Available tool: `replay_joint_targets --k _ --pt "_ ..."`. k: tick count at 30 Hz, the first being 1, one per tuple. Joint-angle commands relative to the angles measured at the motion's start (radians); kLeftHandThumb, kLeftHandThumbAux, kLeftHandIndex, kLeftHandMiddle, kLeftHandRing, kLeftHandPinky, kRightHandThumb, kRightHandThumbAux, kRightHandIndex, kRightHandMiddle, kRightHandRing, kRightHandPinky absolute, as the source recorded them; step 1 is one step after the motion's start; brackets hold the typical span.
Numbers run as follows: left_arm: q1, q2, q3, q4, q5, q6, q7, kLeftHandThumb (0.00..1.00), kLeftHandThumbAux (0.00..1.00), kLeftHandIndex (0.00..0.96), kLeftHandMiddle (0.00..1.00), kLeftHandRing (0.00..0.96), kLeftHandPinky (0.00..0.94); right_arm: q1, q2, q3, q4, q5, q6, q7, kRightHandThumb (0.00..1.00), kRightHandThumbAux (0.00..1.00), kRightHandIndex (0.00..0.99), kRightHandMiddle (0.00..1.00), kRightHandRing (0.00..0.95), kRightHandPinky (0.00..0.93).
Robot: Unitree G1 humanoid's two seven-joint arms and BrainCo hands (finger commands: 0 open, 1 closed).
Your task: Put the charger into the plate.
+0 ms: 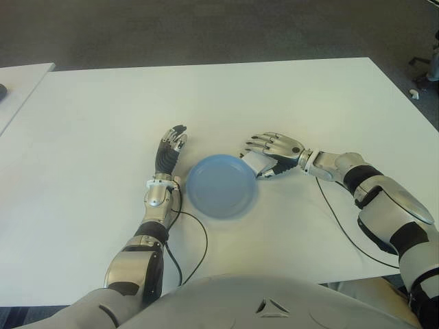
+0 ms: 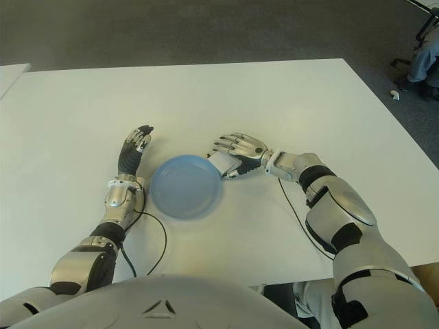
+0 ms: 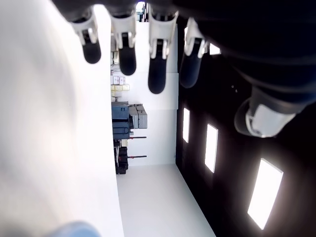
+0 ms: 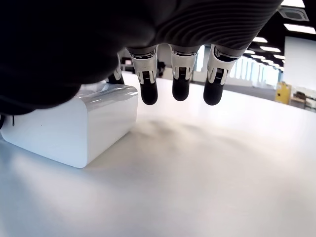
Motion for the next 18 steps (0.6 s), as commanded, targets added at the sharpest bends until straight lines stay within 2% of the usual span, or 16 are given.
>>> replay_joint_targets --k 1,7,14,18 --pt "0.219 -0.092 -0.014 0.124 0.020 0.049 0.014 0.000 0.452 0.240 0.225 0.132 0.050 -0.017 0.026 0.045 0.030 -0.045 0.011 0.008 0.430 0.138 0.000 0.000 0.000 0.000" --pt "0.219 -0.094 -0.010 0.126 0.019 0.009 0.012 0.000 0.448 0.281 0.238 0.137 0.021 -0.031 0.027 0.075 0.036 -0.069 0.025 -0.015 0.444 0.138 0.000 0.000 0.000 0.000" --pt "0.222 -0.098 -0.001 0.134 0.018 -0.050 0.020 0.000 0.456 0.285 0.253 0.152 0.017 -0.039 0.024 0.112 0.052 -0.094 0.053 -0.054 0.442 0.134 0.000 0.000 0.000 0.000" --pt "0.227 -0.089 0.002 0.139 0.018 -0.059 0.012 0.000 0.467 0.281 0.254 0.157 0.008 -0.041 0.022 0.135 0.068 -0.109 0.070 -0.080 0.431 0.135 0.000 0.000 0.000 0.000"
